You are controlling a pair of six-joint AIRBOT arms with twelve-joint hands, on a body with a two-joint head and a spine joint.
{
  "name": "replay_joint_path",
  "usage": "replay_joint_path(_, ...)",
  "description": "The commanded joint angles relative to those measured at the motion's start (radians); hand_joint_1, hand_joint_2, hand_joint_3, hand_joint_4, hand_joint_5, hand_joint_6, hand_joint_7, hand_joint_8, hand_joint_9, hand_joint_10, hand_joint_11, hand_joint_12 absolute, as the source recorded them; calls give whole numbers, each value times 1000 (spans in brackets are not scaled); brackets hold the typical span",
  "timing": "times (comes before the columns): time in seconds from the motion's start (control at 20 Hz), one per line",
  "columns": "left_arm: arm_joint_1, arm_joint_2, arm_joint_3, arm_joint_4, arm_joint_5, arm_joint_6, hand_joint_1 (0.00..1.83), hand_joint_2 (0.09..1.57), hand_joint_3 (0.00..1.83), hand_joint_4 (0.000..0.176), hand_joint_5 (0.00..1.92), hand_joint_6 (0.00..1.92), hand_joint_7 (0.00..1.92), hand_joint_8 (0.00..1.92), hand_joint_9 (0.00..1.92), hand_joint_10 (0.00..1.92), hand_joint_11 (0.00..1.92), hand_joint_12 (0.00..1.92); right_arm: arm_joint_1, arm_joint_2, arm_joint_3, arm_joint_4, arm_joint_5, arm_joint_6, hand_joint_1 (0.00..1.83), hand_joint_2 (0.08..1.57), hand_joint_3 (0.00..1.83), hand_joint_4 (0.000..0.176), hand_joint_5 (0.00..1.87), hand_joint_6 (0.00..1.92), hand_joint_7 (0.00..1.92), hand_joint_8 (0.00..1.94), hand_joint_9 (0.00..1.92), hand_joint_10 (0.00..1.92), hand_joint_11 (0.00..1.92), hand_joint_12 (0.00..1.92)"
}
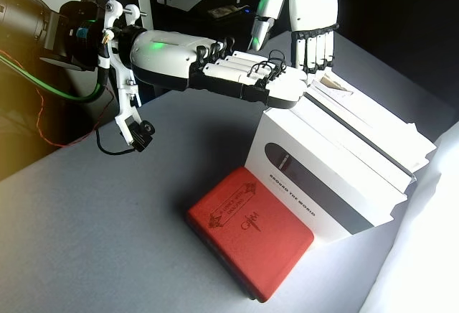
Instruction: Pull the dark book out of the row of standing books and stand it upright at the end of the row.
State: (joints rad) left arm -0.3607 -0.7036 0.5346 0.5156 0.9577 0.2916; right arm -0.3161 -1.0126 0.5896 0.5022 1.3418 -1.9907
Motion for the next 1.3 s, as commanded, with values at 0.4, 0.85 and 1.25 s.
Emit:
replay_joint_path(0.4, -11, 14, 0, 44, -42, 8, 0, 1279, 4, 0, 141, 12, 77, 14, 45, 16, 55, 28, 67, -6, -15, -17, 51, 1, 0, 1101, 0, 0, 31, 0, 6, 0, 0, 0, 0, 0)
replay_joint_path(0.85, -11, 14, 0, 44, -42, 8, 0, 1298, 4, 0, 137, 3, 65, 1, 40, 3, 46, 29, 104, -12, 7, 39, 46, -21, 0, 1107, 1, 0, 43, 3, 23, 4, 0, 0, 0, 0)
replay_joint_path(1.25, -11, 14, 0, 44, -42, 9, 0, 1309, 6, 0, 166, 9, 90, 8, 60, 8, 56, 37, 95, -20, 24, 43, 37, -23, 0, 1103, 0, 0, 57, 7, 28, 6, 0, 0, 0, 0)
